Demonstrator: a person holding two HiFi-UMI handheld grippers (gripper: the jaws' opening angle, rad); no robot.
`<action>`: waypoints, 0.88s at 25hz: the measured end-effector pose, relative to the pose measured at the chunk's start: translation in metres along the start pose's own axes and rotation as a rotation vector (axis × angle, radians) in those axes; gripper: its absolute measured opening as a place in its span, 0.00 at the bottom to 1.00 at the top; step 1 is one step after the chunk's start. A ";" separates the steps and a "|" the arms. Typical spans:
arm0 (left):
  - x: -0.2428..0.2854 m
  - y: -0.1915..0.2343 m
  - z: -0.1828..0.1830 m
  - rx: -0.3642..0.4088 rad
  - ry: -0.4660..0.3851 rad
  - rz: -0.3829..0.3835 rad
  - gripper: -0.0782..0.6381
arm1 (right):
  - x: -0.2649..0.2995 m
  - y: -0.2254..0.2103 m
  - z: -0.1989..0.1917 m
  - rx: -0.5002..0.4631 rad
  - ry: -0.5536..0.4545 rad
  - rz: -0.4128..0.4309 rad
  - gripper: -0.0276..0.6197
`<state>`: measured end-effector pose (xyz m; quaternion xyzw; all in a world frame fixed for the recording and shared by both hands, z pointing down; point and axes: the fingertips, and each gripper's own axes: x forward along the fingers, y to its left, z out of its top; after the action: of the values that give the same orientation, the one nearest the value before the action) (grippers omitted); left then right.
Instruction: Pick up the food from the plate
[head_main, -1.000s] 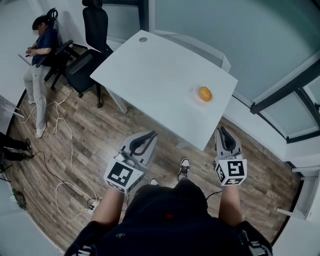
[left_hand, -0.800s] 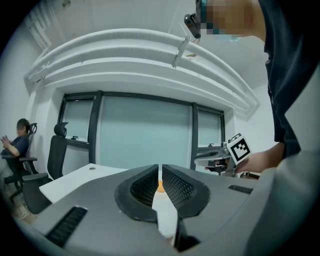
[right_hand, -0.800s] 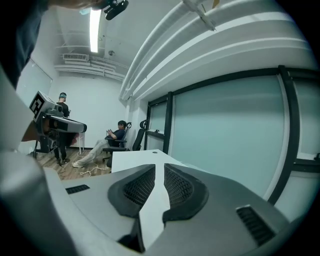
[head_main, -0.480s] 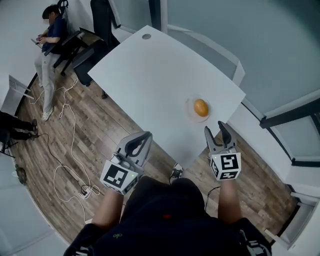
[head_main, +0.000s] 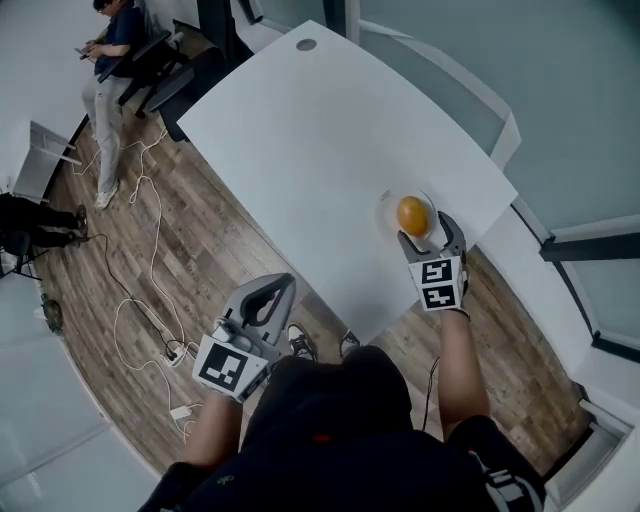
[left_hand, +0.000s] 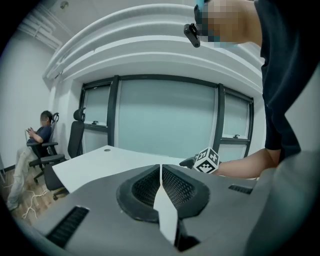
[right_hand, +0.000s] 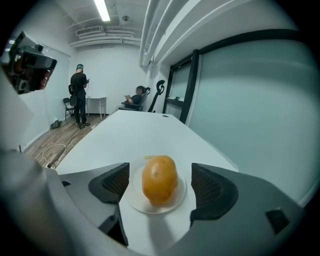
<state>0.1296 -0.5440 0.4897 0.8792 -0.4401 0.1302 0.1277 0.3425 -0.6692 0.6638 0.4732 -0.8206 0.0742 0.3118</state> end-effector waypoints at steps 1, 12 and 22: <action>-0.002 0.002 -0.005 -0.004 0.011 0.010 0.15 | 0.010 0.002 -0.007 -0.005 0.017 0.010 0.61; -0.022 0.018 -0.028 -0.045 0.050 0.066 0.15 | 0.053 -0.002 -0.030 -0.036 0.155 -0.008 0.59; -0.063 0.032 -0.004 -0.023 -0.029 0.081 0.15 | -0.021 0.020 0.055 0.011 -0.053 -0.066 0.59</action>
<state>0.0668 -0.5147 0.4750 0.8609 -0.4786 0.1175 0.1263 0.3093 -0.6662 0.6118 0.5034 -0.8121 0.0561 0.2896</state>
